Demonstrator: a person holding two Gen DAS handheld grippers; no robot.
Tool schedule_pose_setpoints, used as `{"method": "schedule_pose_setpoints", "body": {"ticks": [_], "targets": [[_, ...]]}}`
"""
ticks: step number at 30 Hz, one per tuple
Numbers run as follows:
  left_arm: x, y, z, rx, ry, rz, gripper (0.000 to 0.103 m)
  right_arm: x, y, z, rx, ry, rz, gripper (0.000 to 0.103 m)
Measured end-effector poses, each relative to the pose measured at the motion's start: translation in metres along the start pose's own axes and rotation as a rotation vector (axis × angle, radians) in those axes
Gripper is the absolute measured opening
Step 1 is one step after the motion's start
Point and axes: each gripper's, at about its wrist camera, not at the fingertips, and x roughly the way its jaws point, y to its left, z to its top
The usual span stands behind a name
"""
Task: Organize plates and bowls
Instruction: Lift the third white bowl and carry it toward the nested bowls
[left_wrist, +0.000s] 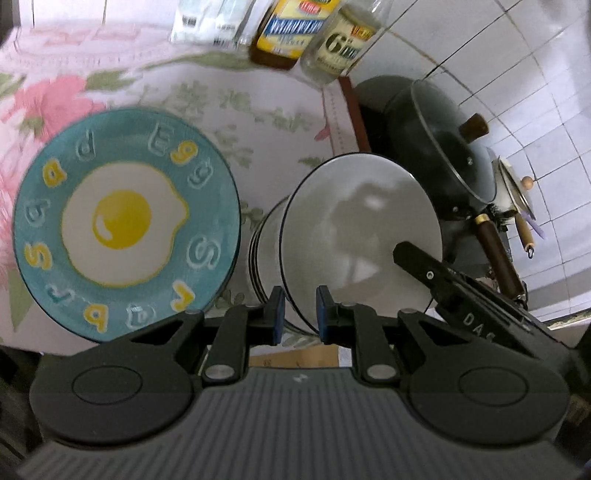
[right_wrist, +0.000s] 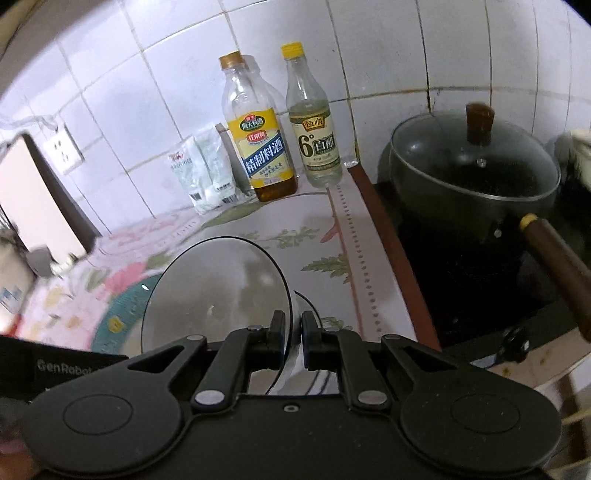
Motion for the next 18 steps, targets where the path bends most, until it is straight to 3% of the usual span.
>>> {"method": "schedule_pose_setpoints", "body": {"ticks": [11, 18], "targets": [[0.017, -0.002, -0.001, 0.034, 0.041, 0.045, 0.016, 0.010, 0.013, -0.011, -0.149, -0.015, -0.078, 0.013], [0.021, 0.002, 0.005, 0.011, 0.063, 0.058, 0.017, 0.013, 0.026, -0.016, -0.307, -0.039, -0.130, 0.013]]}}
